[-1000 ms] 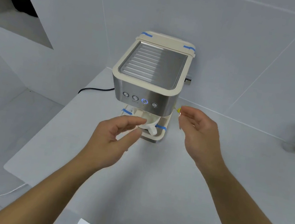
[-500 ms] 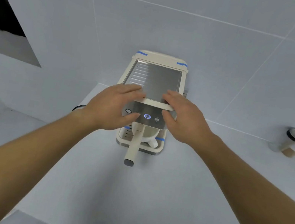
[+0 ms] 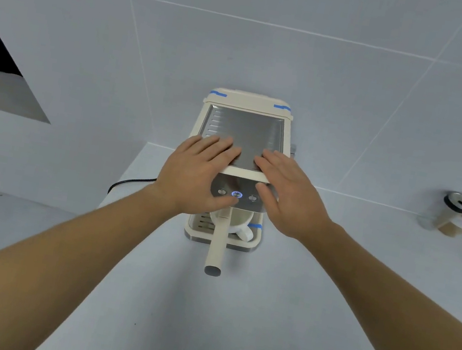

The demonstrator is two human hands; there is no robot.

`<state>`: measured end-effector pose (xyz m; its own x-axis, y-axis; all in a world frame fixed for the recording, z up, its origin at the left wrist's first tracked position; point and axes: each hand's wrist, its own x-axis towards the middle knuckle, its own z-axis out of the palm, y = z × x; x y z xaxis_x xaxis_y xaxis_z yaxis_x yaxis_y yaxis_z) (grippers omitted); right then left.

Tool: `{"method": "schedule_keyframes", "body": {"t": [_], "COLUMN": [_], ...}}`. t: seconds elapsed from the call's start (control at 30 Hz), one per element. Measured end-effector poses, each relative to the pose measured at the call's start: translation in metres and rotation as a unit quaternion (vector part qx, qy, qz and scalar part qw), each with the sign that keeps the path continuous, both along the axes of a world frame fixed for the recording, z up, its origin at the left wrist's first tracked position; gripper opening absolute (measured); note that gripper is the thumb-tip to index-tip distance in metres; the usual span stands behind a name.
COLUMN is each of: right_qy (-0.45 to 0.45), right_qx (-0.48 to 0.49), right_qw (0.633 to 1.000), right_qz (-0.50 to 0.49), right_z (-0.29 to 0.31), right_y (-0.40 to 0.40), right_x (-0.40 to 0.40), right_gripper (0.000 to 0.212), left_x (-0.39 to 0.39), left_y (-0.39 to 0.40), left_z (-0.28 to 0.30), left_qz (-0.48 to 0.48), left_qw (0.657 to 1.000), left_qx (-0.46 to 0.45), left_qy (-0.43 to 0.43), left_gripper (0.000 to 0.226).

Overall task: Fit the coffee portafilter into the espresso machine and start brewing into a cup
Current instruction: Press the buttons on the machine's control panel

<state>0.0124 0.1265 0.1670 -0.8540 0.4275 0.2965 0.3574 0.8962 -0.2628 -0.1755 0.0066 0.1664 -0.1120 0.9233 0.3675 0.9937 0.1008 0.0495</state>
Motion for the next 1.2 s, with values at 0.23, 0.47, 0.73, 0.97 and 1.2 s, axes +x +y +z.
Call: {"method": "schedule_keyframes", "body": {"t": [0.23,0.47,0.73,0.97,1.2], "right_qy": [0.004,0.002,0.0,-0.012,-0.023], "right_qx": [-0.009,-0.016,-0.01,0.0,0.002], "right_qw": [1.0,1.0,1.0,1.0,1.0], "right_qz": [-0.013,-0.019,-0.018,-0.014,-0.013], "right_z": [-0.002,-0.004,-0.004,-0.001,0.0], "right_y": [-0.002,-0.001,0.0,0.0,0.001], "right_x": [-0.003,-0.003,-0.003,-0.003,-0.002], "right_gripper": [0.052,0.054,0.054,0.054,0.056], "left_x": [-0.001,-0.002,-0.021,-0.035,-0.034], "left_y": [0.004,0.006,0.003,0.002,0.001], "left_z": [-0.006,-0.009,0.002,0.013,0.018], "left_qz": [0.017,0.011,-0.051,-0.09,-0.097], "left_qw": [1.0,0.999,0.996,0.985,0.982], "left_qx": [0.019,0.028,-0.057,-0.112,-0.126], "left_qy": [0.006,0.02,-0.037,-0.096,-0.104], "left_gripper": [0.08,0.079,0.086,0.084,0.079]}}
